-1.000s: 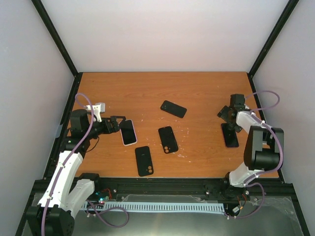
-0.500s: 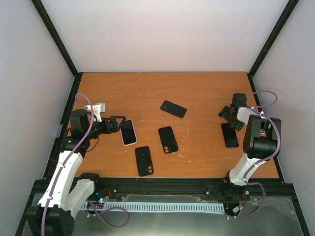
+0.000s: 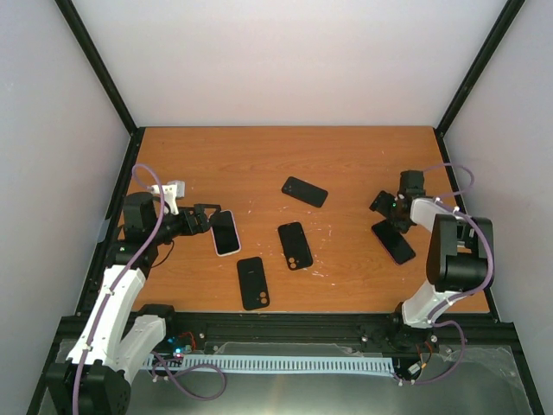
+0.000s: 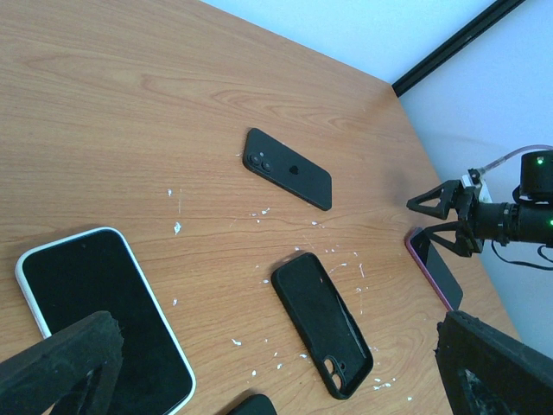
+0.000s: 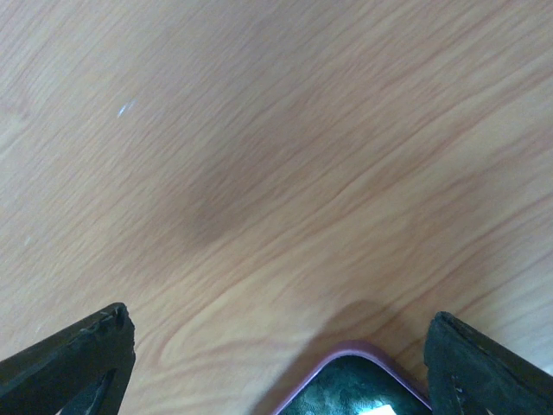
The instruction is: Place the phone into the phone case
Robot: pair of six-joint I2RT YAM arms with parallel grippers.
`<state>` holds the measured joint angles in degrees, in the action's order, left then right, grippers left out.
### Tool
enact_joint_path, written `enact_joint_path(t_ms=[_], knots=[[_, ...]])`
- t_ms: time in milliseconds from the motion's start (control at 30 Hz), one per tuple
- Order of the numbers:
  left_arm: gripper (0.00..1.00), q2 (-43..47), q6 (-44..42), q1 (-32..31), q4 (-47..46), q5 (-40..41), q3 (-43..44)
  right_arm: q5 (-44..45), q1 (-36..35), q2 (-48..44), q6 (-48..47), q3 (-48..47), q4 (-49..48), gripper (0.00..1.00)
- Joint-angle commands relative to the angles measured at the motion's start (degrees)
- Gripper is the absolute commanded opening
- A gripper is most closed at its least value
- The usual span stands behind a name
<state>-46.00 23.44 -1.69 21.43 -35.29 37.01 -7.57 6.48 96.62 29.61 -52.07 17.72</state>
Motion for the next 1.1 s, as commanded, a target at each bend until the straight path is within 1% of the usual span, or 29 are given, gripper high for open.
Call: enact_joint_path(t_ms=[0, 133, 267, 500, 600, 700, 900, 967, 1067], knots=[[1.0, 0.27, 0.24, 0.2, -1.36, -0.88, 0.15, -3.47, -3.93, -4.06, 1.68, 4.42, -0.83, 0.89], [0.99, 0.28, 0.2, 0.25, -1.39, -1.0, 0.06, -4.17, -8.61, -5.77, 3.0, 6.4, -0.58, 0.89], [1.0, 0.15, 0.2, 0.2, -1.39, -1.11, 0.05, -4.2, -15.12, -7.6, 5.21, 7.56, -0.57, 0.89], [0.99, 0.29, 0.2, 0.2, -1.39, -1.05, 0.08, -5.51, -26.75, -9.61, 9.72, 6.51, -0.01, 0.89], [0.99, 0.35, 0.2, 0.2, -1.32, -1.13, 0.08, -5.52, -30.04, -10.67, 12.26, 6.58, 1.49, 0.88], [0.99, 0.31, 0.2, 0.21, -1.35, -1.26, 0.07, -1.98, -30.71, -14.27, 18.54, 7.14, 6.32, 0.9], [1.0, 0.34, 0.13, 0.21, -1.42, -1.57, 0.03, 11.86, -30.59, -21.94, 38.08, 4.58, 23.97, 0.98], [1.0, 0.3, 0.11, 0.22, -1.47, -1.68, 0.07, 14.02, -30.1, -23.55, 43.26, 5.07, 26.9, 1.0], [0.99, 0.39, 0.11, 0.24, -1.43, -1.89, -0.01, 14.48, -27.15, -25.59, 47.75, 8.08, 27.38, 1.0]])
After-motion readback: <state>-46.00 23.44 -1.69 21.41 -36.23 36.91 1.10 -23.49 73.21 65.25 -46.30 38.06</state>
